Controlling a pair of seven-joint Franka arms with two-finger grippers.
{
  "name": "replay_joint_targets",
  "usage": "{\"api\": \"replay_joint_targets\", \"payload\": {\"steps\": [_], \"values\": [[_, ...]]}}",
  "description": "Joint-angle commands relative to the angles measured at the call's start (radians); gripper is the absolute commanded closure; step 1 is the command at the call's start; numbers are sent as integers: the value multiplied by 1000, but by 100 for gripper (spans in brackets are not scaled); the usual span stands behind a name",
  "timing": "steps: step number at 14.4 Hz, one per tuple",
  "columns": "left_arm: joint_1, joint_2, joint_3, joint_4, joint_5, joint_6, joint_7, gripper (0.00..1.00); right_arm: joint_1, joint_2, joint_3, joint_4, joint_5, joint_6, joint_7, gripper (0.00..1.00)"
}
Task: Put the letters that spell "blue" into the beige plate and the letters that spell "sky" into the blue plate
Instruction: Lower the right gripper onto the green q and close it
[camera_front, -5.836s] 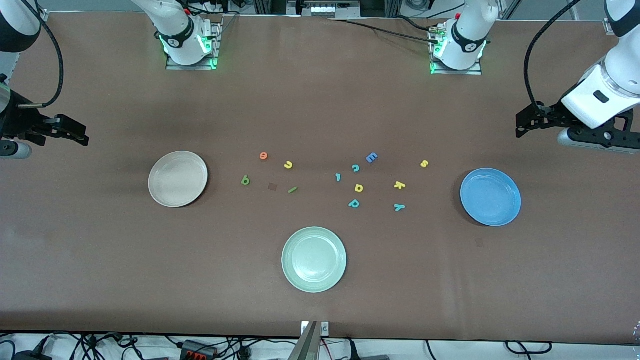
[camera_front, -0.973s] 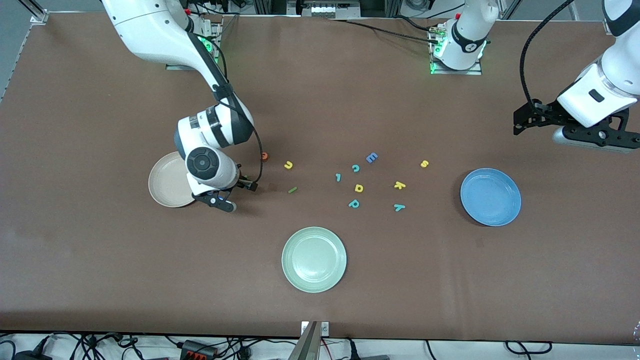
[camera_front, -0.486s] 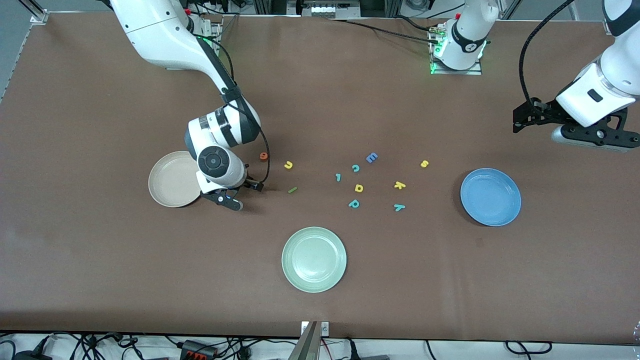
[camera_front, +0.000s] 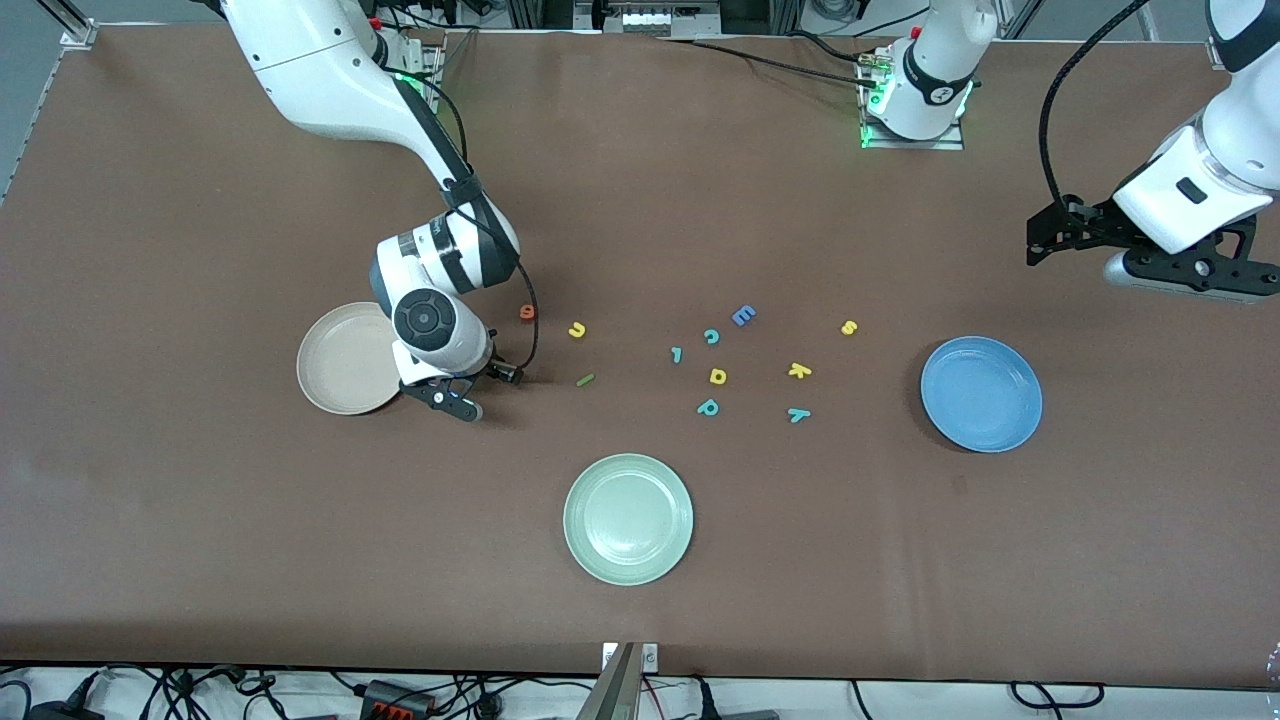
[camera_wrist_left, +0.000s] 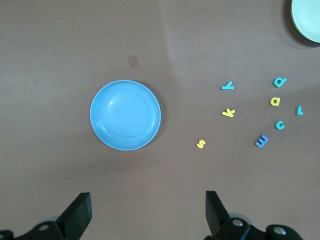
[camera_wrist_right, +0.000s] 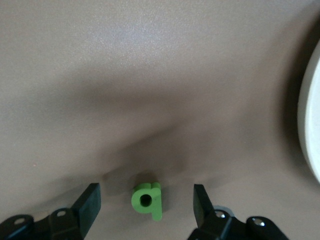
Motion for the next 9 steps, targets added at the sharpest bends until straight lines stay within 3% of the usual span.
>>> {"api": "replay_joint_targets", "payload": {"steps": [1, 9], "values": [[-5, 9, 1, 36, 14, -26, 18, 0, 5, -15, 0, -35, 15, 36, 16, 19], [0, 9, 1, 36, 12, -26, 21, 0, 5, -24, 0, -37, 15, 27, 16, 21]]}}
